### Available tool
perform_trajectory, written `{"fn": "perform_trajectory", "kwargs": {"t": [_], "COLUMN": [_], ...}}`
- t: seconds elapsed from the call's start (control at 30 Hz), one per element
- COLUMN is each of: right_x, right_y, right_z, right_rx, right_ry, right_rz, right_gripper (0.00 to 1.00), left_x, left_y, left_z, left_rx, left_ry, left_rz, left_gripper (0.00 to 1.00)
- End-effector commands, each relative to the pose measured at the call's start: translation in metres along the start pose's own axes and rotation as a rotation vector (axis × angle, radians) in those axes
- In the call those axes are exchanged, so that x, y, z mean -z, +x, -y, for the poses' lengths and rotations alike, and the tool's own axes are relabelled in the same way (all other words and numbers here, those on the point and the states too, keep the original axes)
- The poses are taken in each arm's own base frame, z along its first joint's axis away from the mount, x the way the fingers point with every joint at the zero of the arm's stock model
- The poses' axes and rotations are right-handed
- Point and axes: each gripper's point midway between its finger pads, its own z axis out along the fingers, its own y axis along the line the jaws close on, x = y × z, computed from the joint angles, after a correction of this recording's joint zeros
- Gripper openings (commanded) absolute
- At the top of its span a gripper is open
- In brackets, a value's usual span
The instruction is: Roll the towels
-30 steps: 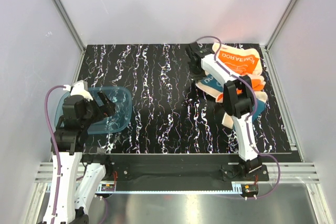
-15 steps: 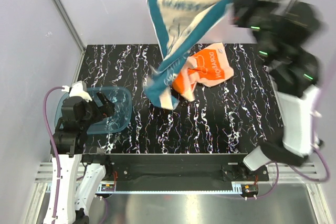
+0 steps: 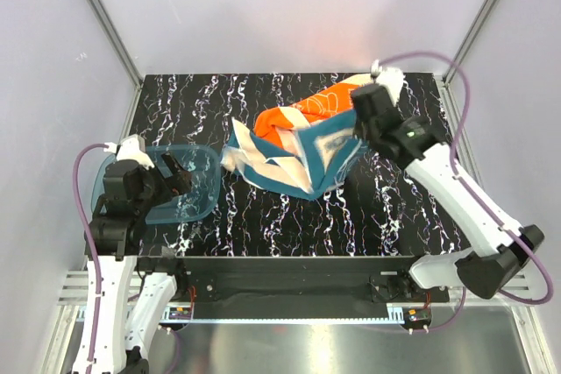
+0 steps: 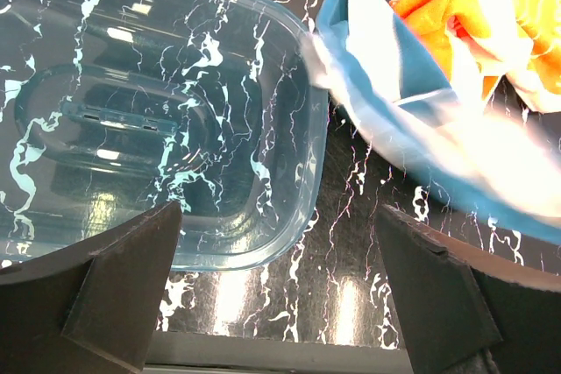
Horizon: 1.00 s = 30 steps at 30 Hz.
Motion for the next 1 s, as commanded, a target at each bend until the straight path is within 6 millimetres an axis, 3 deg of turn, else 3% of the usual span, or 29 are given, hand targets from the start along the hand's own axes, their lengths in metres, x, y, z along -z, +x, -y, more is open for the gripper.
{"fn": "perform_trajectory", "kwargs": {"t": [0.0, 0.03, 0.07, 0.1, 0.13, 0.17, 0.23, 0.27, 0.3, 0.37, 0.43, 0.47, 0.53, 0.57, 0.63, 0.67, 0.83, 0.9, 0.97], "right_x": [0.01, 0.005, -0.001, -0.003, -0.006, -0.009, -0.013, -0.017, -0.019, -0.033, -0.044, -0.066, -0.085, -0.111, -0.136, -0.162, -0.236, -0.249, -0.262], "right_y": [0.036, 0.049, 0.076, 0.088, 0.097, 0.108, 0.106, 0.095, 0.088, 0.072, 0.073, 0.069, 0.072, 0.075, 0.083, 0.087, 0.111, 0.118, 0.139], "right_z": [0.062, 0.075, 0.084, 0.089, 0.094, 0.092, 0.074, 0.038, 0.021, -0.016, -0.043, -0.064, -0.089, -0.105, -0.122, -0.136, -0.177, -0.182, -0.181], "right_rx": [-0.165, -0.169, -0.147, -0.155, -0.16, -0.185, -0.155, -0.186, -0.151, -0.118, -0.01, 0.016, 0.046, 0.051, 0.067, 0.074, 0.078, 0.068, 0.071], "right_ry": [0.24, 0.285, 0.31, 0.319, 0.32, 0.289, 0.166, -0.02, -0.112, -0.211, -0.237, -0.24, -0.269, -0.266, -0.267, -0.263, -0.273, -0.269, -0.26], "right_rz": [-0.054, -0.091, -0.172, -0.21, -0.246, -0.279, -0.282, -0.266, -0.258, -0.272, -0.308, -0.329, -0.367, -0.382, -0.408, -0.41, -0.425, -0.42, -0.448], "right_gripper": [0.0, 0.02, 0.08, 0.19, 0.49, 0.63, 0.8, 0.87, 0.96, 1.0, 1.0, 1.0, 1.0, 1.0, 1.0, 1.0, 1.0, 1.0, 1.0], "left_x": [-0.006, -0.007, -0.008, -0.008, -0.009, -0.009, -0.009, -0.009, -0.009, -0.009, -0.01, -0.01, -0.01, -0.01, -0.01, -0.01, -0.01, -0.01, -0.01], "left_y": [-0.009, -0.009, -0.008, -0.008, -0.008, -0.008, -0.008, -0.007, -0.008, -0.008, -0.008, -0.008, -0.008, -0.008, -0.008, -0.008, -0.009, -0.009, -0.009], "left_z": [0.003, 0.004, 0.004, 0.005, 0.005, 0.005, 0.005, 0.005, 0.005, 0.005, 0.004, 0.004, 0.003, 0.002, 0.003, 0.002, 0.001, 0.001, 0.002], "left_rx": [0.007, 0.006, 0.004, 0.004, 0.002, 0.003, 0.002, 0.003, 0.002, 0.005, 0.007, 0.007, 0.009, 0.009, 0.01, 0.01, 0.013, 0.013, 0.011], "left_ry": [0.011, 0.011, 0.012, 0.015, 0.016, 0.016, 0.017, 0.016, 0.017, 0.016, 0.012, 0.012, 0.007, 0.006, 0.007, 0.003, 0.0, 0.002, 0.005], "left_rz": [0.027, 0.023, 0.019, 0.017, 0.016, 0.013, 0.014, 0.013, 0.015, 0.016, 0.011, 0.011, 0.012, 0.012, 0.014, 0.013, 0.018, 0.016, 0.014], "left_gripper": [0.99, 0.99, 0.99, 0.99, 0.99, 0.99, 0.99, 0.99, 0.99, 0.99, 0.99, 0.99, 0.99, 0.99, 0.99, 0.99, 0.99, 0.99, 0.99]}}
